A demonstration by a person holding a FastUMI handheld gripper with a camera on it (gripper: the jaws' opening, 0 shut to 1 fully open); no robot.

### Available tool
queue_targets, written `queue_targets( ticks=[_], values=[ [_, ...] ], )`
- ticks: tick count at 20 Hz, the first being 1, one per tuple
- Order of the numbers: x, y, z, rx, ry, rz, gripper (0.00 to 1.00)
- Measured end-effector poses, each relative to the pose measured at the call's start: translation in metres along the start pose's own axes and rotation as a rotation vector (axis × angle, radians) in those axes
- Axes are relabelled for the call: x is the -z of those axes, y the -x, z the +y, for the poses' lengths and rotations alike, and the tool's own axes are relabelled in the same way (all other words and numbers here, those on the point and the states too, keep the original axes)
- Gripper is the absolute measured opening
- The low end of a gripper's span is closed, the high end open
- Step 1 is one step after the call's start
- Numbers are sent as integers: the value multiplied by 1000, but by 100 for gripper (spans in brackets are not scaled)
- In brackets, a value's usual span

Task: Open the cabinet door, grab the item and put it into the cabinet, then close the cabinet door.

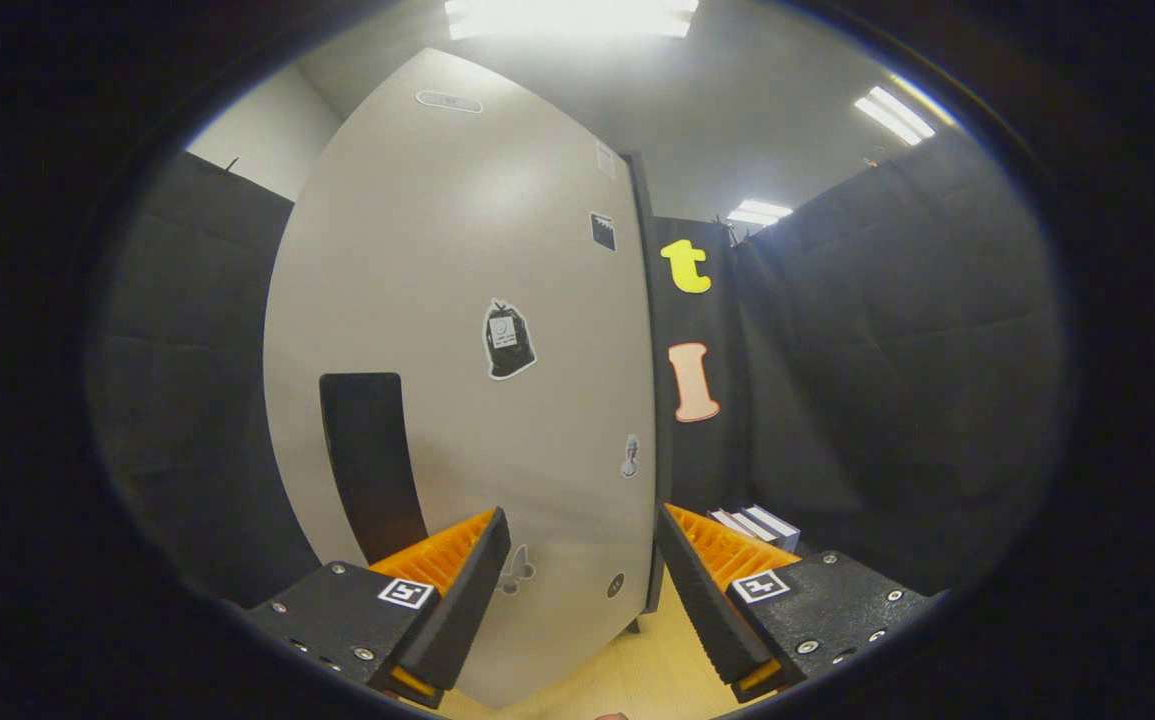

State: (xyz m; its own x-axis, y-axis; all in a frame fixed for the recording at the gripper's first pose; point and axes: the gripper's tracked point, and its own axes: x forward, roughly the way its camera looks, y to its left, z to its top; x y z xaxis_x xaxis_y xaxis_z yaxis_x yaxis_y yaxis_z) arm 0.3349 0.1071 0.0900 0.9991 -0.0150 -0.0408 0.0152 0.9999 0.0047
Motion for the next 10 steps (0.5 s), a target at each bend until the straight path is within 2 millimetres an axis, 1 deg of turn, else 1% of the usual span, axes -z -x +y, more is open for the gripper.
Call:
queue_targets(
  ticks=[5, 8, 10],
  values=[
    [-3, -25, 52, -79, 13, -3, 93],
    [5, -33, 80, -125, 9, 7, 94],
    [11, -36, 91, -143, 20, 21, 93]
  ],
)
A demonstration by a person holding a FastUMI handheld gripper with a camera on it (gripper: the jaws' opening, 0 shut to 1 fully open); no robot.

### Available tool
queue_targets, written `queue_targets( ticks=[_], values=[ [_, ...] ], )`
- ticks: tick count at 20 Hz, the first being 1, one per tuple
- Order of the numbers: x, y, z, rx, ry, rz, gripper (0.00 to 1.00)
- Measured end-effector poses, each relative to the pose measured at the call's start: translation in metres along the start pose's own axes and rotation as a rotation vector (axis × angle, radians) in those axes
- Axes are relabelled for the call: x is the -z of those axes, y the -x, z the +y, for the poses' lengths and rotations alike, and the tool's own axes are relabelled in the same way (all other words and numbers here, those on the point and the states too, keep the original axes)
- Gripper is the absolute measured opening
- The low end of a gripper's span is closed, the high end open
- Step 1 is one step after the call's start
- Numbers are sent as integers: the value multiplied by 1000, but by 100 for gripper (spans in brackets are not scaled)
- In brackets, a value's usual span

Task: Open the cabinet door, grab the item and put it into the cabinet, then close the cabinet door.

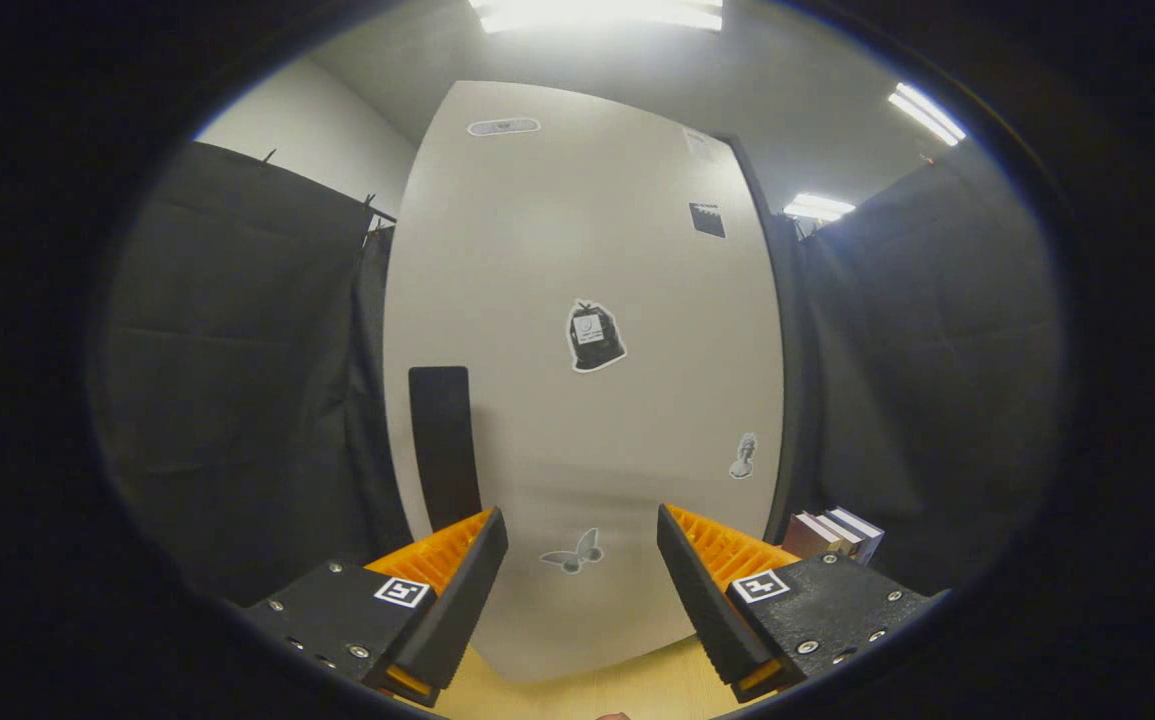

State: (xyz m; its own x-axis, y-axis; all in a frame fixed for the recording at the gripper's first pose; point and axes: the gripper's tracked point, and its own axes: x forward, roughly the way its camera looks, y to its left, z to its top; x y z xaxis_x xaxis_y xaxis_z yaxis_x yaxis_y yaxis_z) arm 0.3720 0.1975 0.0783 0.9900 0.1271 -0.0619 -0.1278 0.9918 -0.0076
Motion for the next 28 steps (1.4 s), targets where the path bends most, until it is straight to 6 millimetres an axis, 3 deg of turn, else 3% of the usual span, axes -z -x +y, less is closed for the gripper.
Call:
queue_targets(
  ticks=[3, 6, 17, 23, 28],
  values=[
    [2, 2, 10, -15, 10, 1, 94],
    [3, 14, 8, -12, 23, -1, 94],
    [21, 101, -45, 51, 14, 10, 94],
    [39, 139, -58, 77, 28, 22, 94],
    [58, 159, -55, 76, 28, 18, 94]
  ],
)
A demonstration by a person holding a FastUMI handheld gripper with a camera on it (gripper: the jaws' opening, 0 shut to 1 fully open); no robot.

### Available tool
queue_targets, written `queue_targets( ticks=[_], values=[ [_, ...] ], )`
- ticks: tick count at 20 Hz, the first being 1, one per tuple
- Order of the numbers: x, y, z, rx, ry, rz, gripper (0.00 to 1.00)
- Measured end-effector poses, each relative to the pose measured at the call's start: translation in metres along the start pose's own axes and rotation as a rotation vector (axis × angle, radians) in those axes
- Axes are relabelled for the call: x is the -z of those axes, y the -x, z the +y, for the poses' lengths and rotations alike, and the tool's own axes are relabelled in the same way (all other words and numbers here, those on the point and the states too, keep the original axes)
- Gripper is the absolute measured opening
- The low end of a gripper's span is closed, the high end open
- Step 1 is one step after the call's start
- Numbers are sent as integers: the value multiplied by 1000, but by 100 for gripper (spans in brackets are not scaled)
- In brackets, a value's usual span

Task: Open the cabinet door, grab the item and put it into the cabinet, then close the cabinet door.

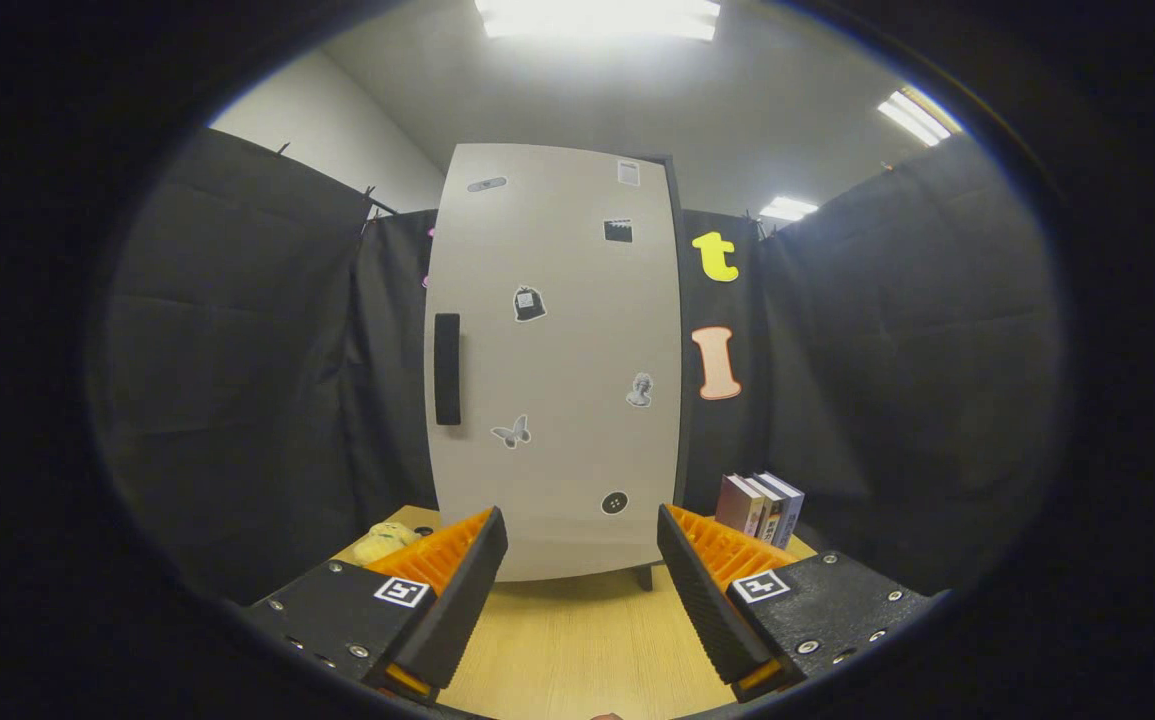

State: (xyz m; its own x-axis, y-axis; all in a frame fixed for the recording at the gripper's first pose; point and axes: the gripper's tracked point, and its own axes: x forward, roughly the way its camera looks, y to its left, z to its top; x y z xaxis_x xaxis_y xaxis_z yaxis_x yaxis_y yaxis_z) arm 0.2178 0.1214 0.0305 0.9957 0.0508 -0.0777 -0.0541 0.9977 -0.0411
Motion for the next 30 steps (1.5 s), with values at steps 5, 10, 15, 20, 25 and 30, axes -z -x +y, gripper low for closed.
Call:
queue_targets(
  ticks=[5, 10, 15, 20, 25, 30],
  values=[
    [15, 15, 3, 5, -7, 2, 94],
    [19, 21, 7, -3, -9, -4, 94],
    [17, 24, 5, -4, -9, -17, 94],
    [14, 23, 7, 9, -27, -26, 94],
    [19, 24, 12, 0, -15, -24, 94],
    [27, 24, 18, -18, -9, -6, 94]
  ],
)
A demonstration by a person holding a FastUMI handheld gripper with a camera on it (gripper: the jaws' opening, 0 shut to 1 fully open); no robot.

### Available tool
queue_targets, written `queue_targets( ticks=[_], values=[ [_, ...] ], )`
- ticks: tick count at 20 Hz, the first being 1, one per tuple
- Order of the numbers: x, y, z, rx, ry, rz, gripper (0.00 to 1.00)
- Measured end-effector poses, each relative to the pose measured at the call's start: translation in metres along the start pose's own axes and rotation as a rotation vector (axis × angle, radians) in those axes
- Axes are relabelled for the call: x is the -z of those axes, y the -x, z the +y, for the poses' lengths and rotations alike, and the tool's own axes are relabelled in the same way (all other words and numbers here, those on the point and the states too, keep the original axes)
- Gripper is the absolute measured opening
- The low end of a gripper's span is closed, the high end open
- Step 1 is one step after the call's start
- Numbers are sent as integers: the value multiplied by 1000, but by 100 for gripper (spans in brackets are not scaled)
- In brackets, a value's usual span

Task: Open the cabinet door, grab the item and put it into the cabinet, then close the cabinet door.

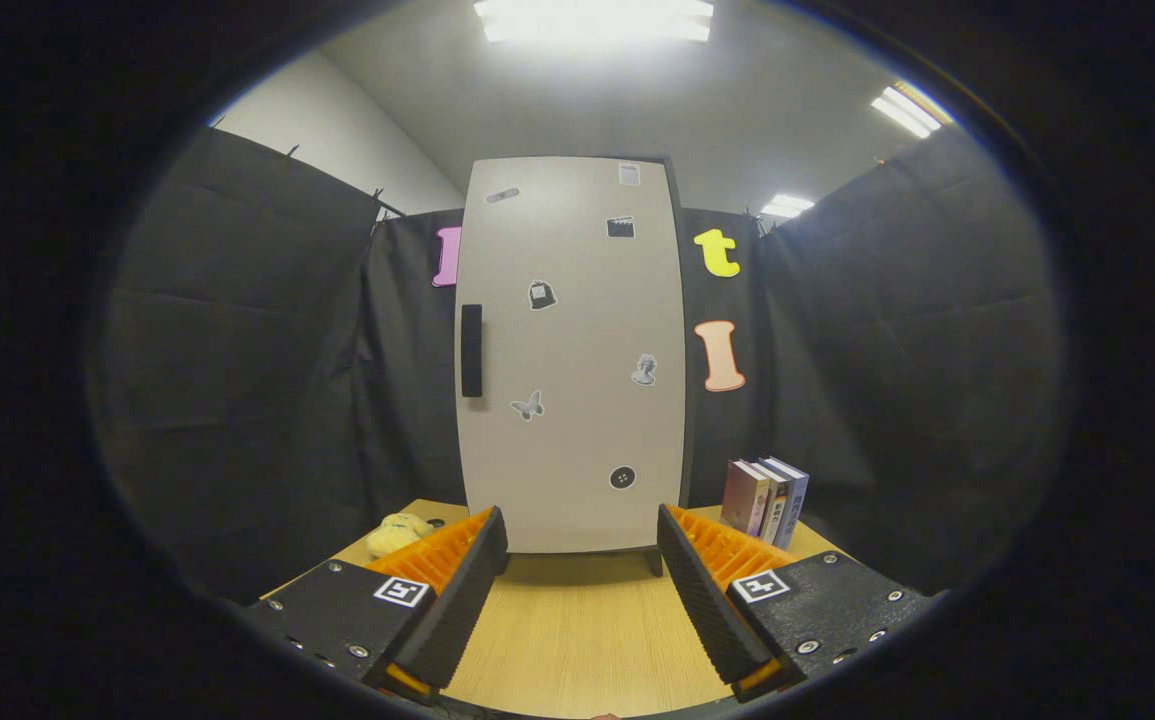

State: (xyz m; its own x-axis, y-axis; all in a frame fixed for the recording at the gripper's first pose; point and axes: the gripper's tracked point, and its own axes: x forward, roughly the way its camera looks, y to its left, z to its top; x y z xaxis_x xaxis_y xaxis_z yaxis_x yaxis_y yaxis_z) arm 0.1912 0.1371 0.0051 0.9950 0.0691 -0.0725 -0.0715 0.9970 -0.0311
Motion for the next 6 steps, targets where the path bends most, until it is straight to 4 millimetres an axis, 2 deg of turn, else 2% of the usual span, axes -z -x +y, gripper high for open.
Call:
queue_targets(
  ticks=[6],
  values=[
    [0, -2, 1, -3, -10, -2, 94]
  ],
)
